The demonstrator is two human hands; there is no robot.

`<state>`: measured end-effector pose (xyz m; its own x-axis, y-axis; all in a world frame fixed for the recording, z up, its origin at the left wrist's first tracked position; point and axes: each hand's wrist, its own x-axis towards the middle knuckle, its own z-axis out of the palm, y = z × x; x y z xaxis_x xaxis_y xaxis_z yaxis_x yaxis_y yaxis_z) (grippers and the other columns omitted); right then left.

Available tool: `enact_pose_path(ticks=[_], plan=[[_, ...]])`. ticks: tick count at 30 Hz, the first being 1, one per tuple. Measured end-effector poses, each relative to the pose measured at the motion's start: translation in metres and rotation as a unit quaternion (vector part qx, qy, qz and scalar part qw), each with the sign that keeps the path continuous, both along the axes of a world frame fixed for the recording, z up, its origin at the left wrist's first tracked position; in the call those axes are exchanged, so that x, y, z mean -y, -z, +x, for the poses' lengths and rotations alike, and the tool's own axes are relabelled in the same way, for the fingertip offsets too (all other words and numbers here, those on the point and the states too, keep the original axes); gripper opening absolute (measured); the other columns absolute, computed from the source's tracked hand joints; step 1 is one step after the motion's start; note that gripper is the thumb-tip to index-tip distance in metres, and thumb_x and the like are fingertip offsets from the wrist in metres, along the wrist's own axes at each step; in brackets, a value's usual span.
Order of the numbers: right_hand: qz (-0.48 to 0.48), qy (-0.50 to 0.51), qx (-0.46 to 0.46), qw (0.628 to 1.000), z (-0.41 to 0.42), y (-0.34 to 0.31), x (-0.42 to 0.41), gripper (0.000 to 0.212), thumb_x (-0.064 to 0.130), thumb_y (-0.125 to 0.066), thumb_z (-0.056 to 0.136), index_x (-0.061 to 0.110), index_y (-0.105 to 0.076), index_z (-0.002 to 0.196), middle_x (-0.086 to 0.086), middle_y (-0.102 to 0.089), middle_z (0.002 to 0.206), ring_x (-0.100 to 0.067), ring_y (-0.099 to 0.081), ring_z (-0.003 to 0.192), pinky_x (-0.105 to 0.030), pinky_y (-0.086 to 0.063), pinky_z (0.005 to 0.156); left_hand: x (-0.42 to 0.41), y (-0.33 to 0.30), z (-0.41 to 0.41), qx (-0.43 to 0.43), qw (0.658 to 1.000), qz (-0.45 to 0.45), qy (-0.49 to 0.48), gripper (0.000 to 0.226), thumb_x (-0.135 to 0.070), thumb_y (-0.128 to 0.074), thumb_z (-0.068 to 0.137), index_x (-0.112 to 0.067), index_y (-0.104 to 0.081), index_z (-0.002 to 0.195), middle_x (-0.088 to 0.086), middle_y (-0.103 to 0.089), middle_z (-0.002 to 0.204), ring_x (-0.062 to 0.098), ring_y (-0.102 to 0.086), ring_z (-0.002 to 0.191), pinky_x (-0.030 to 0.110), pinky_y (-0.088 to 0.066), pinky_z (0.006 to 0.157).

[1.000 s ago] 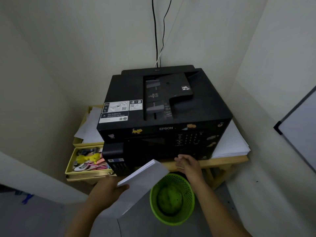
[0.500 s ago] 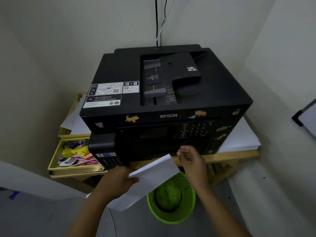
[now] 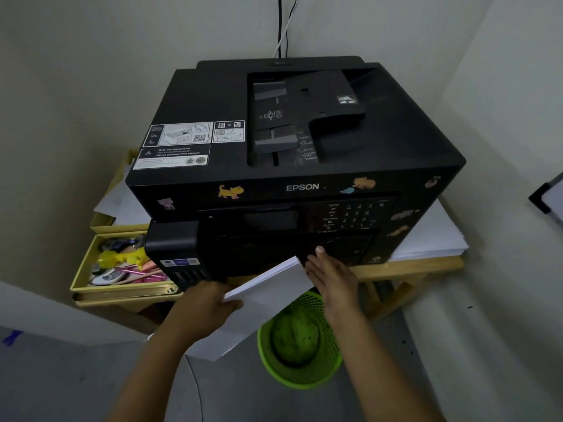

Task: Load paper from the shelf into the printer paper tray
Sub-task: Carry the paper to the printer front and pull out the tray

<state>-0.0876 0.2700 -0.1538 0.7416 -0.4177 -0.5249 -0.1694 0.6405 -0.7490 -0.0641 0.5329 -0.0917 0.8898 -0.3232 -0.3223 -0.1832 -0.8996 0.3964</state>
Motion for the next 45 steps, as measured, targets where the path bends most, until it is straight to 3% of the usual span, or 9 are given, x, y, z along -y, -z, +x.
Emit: enact_pose_path(ticks=[4, 10, 15, 19, 34, 39, 45], plan=[[0.090, 0.020, 0.008, 0.996, 0.005, -0.002, -0.007, 0.037, 0.028, -0.083, 0.093, 0.010, -0.070, 0.123, -0.016, -0.075, 0.124, -0.027, -0.073, 0.118, -0.041, -0.057, 0.105, -0.007, -0.002, 0.005, 0.008, 1.000, 0.007, 0.002, 0.038, -0.044, -0.068, 0.096, -0.020, -0.072, 0.125, 0.006, -0.076, 0.110, 0.022, -0.071, 0.093, 0.039, -0.060, 0.083], [0.147, 0.043, 0.021, 0.988, 0.011, 0.003, -0.017, 0.026, 0.024, -0.078, 0.097, 0.013, -0.069, 0.119, -0.016, -0.068, 0.131, -0.023, -0.068, 0.118, -0.037, -0.053, 0.102, -0.009, -0.001, 0.006, -0.001, 1.000, -0.002, -0.002, 0.040, -0.041, -0.068, 0.097, -0.018, -0.070, 0.131, 0.008, -0.076, 0.114, 0.023, -0.072, 0.096, 0.040, -0.061, 0.085], [0.165, 0.097, 0.041, 0.981, 0.015, 0.009, -0.023, 0.050, 0.016, -0.076, 0.099, -0.003, -0.061, 0.142, -0.026, -0.064, 0.142, -0.025, -0.069, 0.119, -0.032, -0.057, 0.098, -0.008, 0.000, 0.006, 0.000, 1.000, -0.008, -0.009, 0.044, -0.040, -0.067, 0.098, -0.015, -0.067, 0.135, 0.010, -0.075, 0.117, 0.024, -0.072, 0.099, 0.038, -0.061, 0.086], [0.167, 0.100, 0.040, 0.980, 0.015, 0.010, -0.025, 0.049, 0.015, -0.075, 0.099, -0.003, -0.061, 0.143, -0.025, -0.063, 0.145, -0.026, -0.068, 0.121, -0.033, -0.057, 0.102, -0.010, 0.002, 0.007, -0.003, 1.000, -0.014, -0.013, 0.045, -0.040, -0.068, 0.098, -0.014, -0.067, 0.135, 0.010, -0.074, 0.118, 0.024, -0.071, 0.100, 0.035, -0.060, 0.085], [0.114, 0.087, 0.017, 0.990, 0.017, 0.016, -0.026, 0.044, 0.023, -0.078, 0.097, 0.001, -0.067, 0.133, -0.015, -0.072, 0.120, -0.026, -0.069, 0.119, -0.033, -0.057, 0.100, -0.011, 0.010, 0.007, -0.006, 1.000, -0.008, -0.008, 0.046, -0.041, -0.067, 0.098, -0.015, -0.065, 0.136, 0.010, -0.073, 0.123, 0.024, -0.070, 0.103, 0.035, -0.061, 0.087], [0.056, 0.065, 0.008, 0.996, 0.019, 0.016, -0.031, 0.024, 0.030, -0.073, 0.102, 0.009, -0.069, 0.110, -0.006, -0.066, 0.096, -0.018, -0.064, 0.096, -0.030, -0.055, 0.092, -0.009, 0.014, 0.007, -0.005, 1.000, -0.004, -0.003, 0.043, -0.041, -0.067, 0.098, -0.016, -0.067, 0.133, 0.010, -0.073, 0.123, 0.024, -0.071, 0.102, 0.034, -0.060, 0.086], [-0.017, 0.037, -0.002, 0.999, 0.019, 0.016, -0.035, 0.029, 0.040, -0.066, 0.106, 0.014, -0.061, 0.092, 0.002, -0.057, 0.077, -0.012, -0.056, 0.076, -0.028, -0.051, 0.077, -0.008, 0.019, 0.009, -0.013, 1.000, 0.007, -0.010, 0.045, -0.043, -0.069, 0.097, -0.016, -0.067, 0.132, 0.009, -0.073, 0.121, 0.023, -0.071, 0.100, 0.033, -0.061, 0.085]])
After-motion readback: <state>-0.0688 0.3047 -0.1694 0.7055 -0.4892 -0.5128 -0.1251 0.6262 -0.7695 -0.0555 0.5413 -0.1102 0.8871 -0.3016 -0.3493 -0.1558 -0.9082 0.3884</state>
